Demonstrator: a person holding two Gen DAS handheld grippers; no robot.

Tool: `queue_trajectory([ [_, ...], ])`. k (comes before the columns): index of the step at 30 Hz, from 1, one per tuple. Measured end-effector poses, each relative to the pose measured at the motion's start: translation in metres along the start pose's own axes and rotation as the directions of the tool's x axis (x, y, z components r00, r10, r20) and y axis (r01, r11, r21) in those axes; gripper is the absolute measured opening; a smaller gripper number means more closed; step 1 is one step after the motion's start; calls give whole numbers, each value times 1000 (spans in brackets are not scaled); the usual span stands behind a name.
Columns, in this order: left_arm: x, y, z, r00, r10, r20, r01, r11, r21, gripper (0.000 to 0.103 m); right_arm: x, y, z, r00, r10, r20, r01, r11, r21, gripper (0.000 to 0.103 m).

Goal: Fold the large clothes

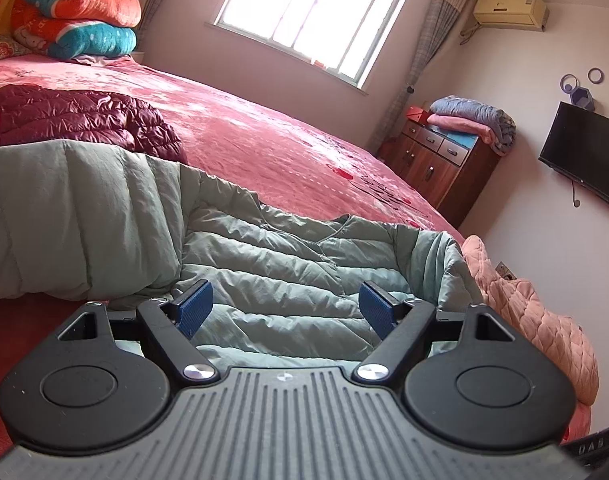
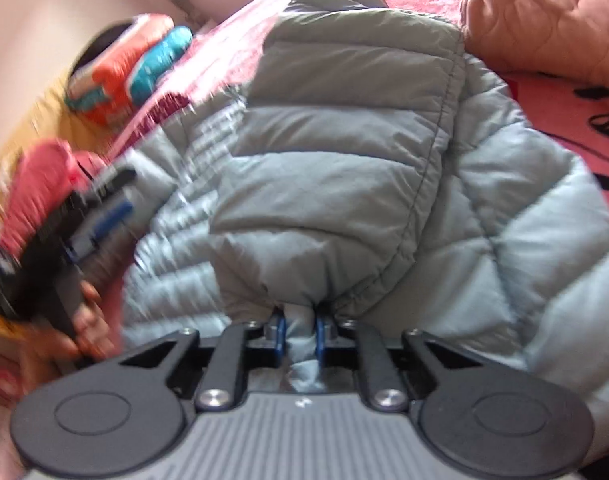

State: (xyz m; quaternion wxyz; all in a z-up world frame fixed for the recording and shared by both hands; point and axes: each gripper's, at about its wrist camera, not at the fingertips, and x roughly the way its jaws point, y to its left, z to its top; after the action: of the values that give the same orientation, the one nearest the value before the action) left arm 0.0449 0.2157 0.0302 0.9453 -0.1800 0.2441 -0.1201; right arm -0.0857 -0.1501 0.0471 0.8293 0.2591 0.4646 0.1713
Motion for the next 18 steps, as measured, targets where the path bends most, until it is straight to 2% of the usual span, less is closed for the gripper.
queue_trajectory([
  [5,-4,9,5,1000,10,19,-9,999,-44,98,14,13,26,989,138,57,-142,987,70,8],
  [12,-7,20,12,999,28,37,-25,995,-92,98,56,55,87,967,200,158,-200,980,-15,8],
  [18,-9,28,14,998,44,42,-38,991,-125,98,108,68,123,949,263,171,-274,961,45,8],
])
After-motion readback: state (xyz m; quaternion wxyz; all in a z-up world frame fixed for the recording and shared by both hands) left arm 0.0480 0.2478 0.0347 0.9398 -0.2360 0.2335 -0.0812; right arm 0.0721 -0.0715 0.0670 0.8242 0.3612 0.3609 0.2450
